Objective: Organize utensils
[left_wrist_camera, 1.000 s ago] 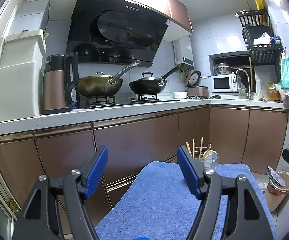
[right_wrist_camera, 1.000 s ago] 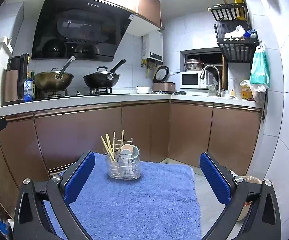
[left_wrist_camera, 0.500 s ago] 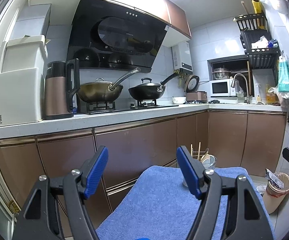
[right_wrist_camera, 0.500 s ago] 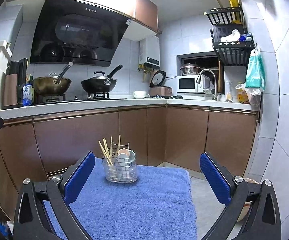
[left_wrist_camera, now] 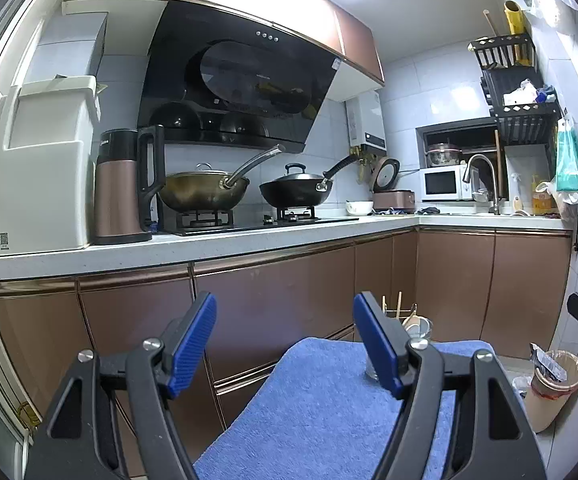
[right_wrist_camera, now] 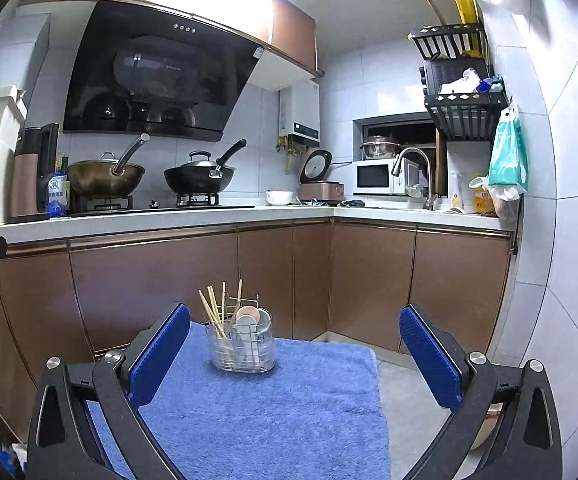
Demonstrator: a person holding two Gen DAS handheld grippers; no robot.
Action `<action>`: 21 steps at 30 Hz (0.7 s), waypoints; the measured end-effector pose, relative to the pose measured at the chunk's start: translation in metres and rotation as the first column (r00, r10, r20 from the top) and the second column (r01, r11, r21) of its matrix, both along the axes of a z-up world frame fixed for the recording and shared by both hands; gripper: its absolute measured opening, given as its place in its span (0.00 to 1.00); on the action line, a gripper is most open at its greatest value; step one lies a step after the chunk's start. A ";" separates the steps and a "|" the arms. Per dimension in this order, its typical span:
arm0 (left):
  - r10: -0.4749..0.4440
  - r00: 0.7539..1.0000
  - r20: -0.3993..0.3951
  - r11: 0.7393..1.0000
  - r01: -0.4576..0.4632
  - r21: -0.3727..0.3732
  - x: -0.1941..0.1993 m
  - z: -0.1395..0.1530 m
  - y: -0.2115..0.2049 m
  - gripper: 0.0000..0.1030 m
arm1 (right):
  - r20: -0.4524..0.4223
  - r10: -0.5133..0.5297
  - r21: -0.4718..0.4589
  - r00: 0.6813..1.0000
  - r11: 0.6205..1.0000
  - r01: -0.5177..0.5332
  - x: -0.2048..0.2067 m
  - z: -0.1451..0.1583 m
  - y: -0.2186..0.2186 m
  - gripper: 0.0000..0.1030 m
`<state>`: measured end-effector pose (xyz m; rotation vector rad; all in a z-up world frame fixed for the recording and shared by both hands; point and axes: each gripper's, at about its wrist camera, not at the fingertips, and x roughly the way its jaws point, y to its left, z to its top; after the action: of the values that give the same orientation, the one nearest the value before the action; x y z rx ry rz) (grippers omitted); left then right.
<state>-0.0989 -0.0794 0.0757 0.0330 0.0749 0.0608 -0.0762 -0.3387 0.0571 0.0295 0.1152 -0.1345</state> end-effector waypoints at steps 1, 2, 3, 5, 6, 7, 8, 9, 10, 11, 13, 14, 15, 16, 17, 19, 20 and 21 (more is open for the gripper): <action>0.000 1.000 0.002 1.000 0.000 -0.001 0.000 0.000 0.000 0.67 | 0.001 0.000 0.000 1.000 1.000 0.000 -0.001 0.000 0.000 1.00; 0.001 1.000 0.003 1.000 -0.001 -0.001 -0.001 0.000 0.000 0.67 | 0.002 0.001 0.000 1.000 1.000 -0.001 -0.001 0.000 0.000 1.00; 0.003 1.000 0.006 1.000 -0.003 0.001 -0.001 0.000 -0.001 0.67 | 0.002 0.001 -0.001 1.000 1.000 -0.001 -0.001 0.000 -0.001 1.00; 0.003 1.000 0.008 1.000 -0.003 0.004 -0.001 0.001 -0.002 0.67 | 0.002 0.000 -0.001 1.000 1.000 0.000 -0.001 0.001 -0.001 1.00; 0.002 1.000 0.007 1.000 -0.002 0.004 -0.001 0.001 -0.002 0.67 | 0.002 0.000 0.000 1.000 1.000 0.000 -0.001 0.001 -0.001 1.00; 0.002 1.000 0.007 1.000 -0.002 0.004 -0.002 0.001 -0.003 0.67 | 0.002 0.000 0.001 1.000 1.000 0.000 -0.001 0.001 -0.001 1.00; 0.001 1.000 0.007 1.000 -0.001 0.004 -0.002 0.001 -0.003 0.68 | 0.002 0.001 0.000 1.000 1.000 -0.001 -0.001 0.001 -0.001 1.00; 0.001 1.000 0.006 1.000 -0.001 0.004 -0.002 0.001 -0.003 0.68 | 0.002 0.000 0.000 1.000 1.000 0.000 -0.001 0.001 -0.001 1.00; 0.000 1.000 0.004 1.000 0.000 0.004 -0.001 0.000 -0.004 0.68 | 0.002 0.000 0.000 1.000 1.000 0.000 -0.001 0.001 -0.001 1.00; -0.002 1.000 0.003 1.000 0.002 0.005 -0.001 0.000 -0.004 0.68 | 0.002 0.000 0.001 1.000 1.000 0.000 -0.001 0.001 -0.002 1.00; -0.003 1.000 -0.003 1.000 0.003 0.007 0.000 0.000 -0.004 0.68 | 0.001 -0.001 0.003 1.000 1.000 0.001 -0.001 0.001 -0.002 1.00; -0.003 1.000 -0.005 1.000 0.003 0.007 0.000 0.000 -0.005 0.68 | 0.000 -0.002 0.004 1.000 1.000 0.002 -0.001 0.001 -0.002 1.00; -0.004 1.000 -0.009 1.000 0.004 0.007 0.001 0.000 -0.006 0.68 | -0.002 -0.003 0.005 1.000 1.000 0.003 0.000 0.001 -0.003 1.00; -0.005 1.000 -0.012 1.000 0.005 0.007 0.001 0.000 -0.006 0.68 | -0.003 -0.003 0.006 1.000 1.000 0.003 0.000 0.000 -0.004 1.00; -0.007 1.000 -0.017 1.000 0.007 0.006 0.002 0.000 -0.006 0.68 | -0.005 -0.004 0.007 1.000 1.000 0.004 0.000 0.000 -0.004 1.00; -0.009 1.000 -0.023 1.000 0.009 0.005 0.004 0.000 -0.006 0.68 | -0.007 -0.005 0.008 1.000 1.000 0.005 0.001 0.000 -0.004 1.00; -0.010 1.000 -0.025 1.000 0.010 0.005 0.005 -0.001 -0.006 0.68 | -0.009 -0.005 0.008 1.000 1.000 0.005 0.001 -0.001 -0.005 1.00; -0.010 1.000 -0.027 1.000 0.011 0.005 0.005 -0.001 -0.006 0.68 | -0.011 -0.004 0.009 1.000 1.000 0.004 0.001 -0.001 -0.005 1.00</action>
<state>-0.0935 -0.0854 0.0748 0.0395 0.1017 0.0500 -0.0747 -0.3437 0.0562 0.0379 0.1264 -0.1386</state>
